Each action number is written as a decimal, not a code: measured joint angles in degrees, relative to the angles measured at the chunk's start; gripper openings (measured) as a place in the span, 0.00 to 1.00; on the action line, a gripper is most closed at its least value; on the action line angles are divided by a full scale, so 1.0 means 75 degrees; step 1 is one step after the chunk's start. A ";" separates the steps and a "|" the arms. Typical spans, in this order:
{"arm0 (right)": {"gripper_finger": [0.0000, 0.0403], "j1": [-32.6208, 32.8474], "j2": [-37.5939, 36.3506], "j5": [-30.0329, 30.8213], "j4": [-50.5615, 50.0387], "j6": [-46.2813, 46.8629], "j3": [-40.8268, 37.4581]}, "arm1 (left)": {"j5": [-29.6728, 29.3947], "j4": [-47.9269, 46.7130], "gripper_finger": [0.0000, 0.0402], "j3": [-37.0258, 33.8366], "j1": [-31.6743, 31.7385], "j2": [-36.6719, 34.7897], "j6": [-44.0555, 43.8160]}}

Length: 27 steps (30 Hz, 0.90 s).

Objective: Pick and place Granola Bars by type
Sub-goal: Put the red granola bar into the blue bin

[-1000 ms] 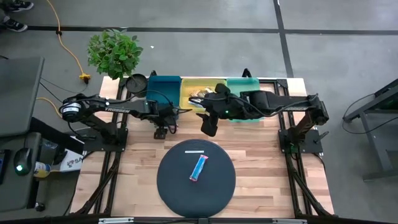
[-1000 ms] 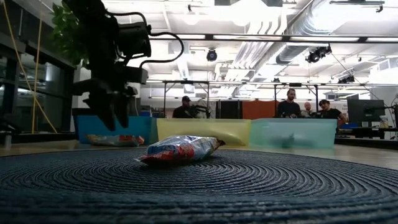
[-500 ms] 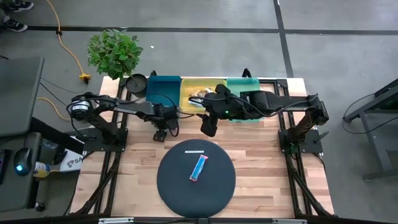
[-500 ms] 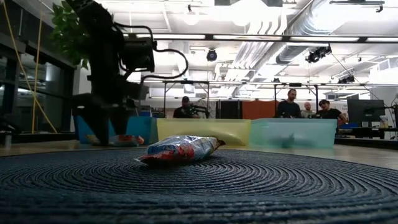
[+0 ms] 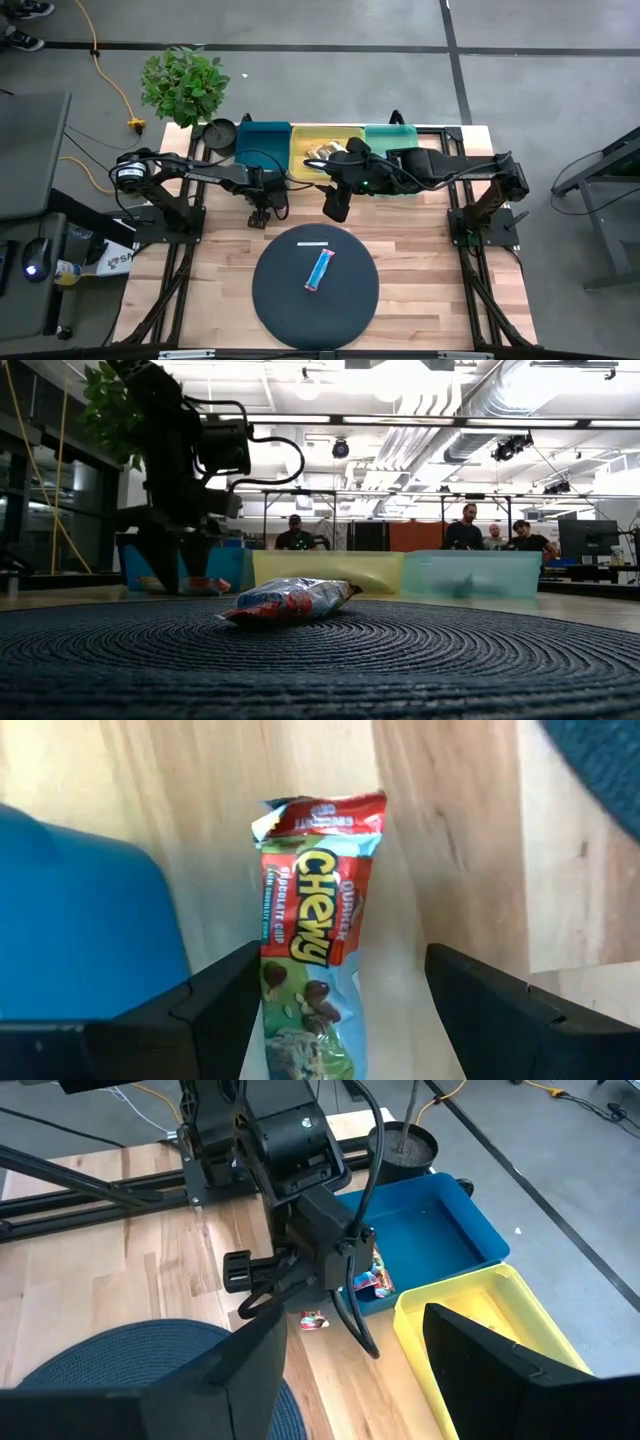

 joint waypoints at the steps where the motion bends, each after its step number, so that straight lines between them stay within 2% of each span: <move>1: 0.55 0.0000 0.0000 0.0000 0.0000 0.0000 0.0000 | 0.0064 0.0000 0.68 0.0000 0.0001 0.0003 -0.0026; 6: 0.55 0.0003 0.0002 0.0000 0.0000 0.0000 0.0000 | 0.0212 -0.0006 0.65 0.0000 0.0001 0.0006 -0.0173; 18: 0.55 0.0003 0.0003 -0.0001 0.0000 0.0000 0.0000 | 0.0581 -0.0011 0.37 -0.0008 0.0001 0.0023 -0.0214; 27: 0.55 0.0000 0.0004 -0.0002 -0.0006 -0.0003 0.0000 | 0.1025 -0.0050 0.23 0.0036 0.0007 0.0035 -0.0627</move>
